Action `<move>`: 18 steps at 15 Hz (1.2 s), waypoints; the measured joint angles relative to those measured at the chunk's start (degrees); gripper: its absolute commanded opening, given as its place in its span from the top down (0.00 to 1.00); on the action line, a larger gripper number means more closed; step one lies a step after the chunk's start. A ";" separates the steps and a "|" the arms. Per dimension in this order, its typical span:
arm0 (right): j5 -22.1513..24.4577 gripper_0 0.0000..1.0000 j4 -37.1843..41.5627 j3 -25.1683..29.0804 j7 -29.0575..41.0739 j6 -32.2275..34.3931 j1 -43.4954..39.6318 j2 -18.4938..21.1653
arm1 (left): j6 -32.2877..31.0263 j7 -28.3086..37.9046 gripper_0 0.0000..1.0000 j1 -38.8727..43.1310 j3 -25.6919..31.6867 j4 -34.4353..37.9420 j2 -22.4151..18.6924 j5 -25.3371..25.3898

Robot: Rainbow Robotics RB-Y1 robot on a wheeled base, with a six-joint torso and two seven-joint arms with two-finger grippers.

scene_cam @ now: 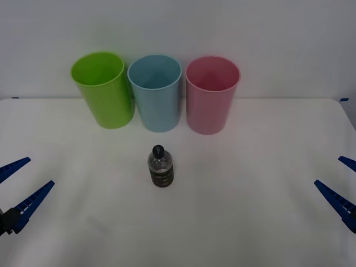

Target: Grasp the object on the table and drop it into the matching bin: aluminum can to the light blue bin, PET bottle to the pink bin.

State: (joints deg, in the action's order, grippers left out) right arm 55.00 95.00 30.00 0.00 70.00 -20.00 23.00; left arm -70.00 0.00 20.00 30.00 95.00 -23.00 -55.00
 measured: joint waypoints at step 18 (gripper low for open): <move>4.46 0.00 -1.76 -16.90 -5.00 -6.21 3.63 0.40 | 0.00 0.00 0.00 0.00 0.00 0.00 0.00 0.00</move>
State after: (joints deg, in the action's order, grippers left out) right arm 59.46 93.24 13.10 -5.00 63.79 -16.37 23.40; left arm -70.00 0.00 20.00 30.00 95.00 -23.00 -55.00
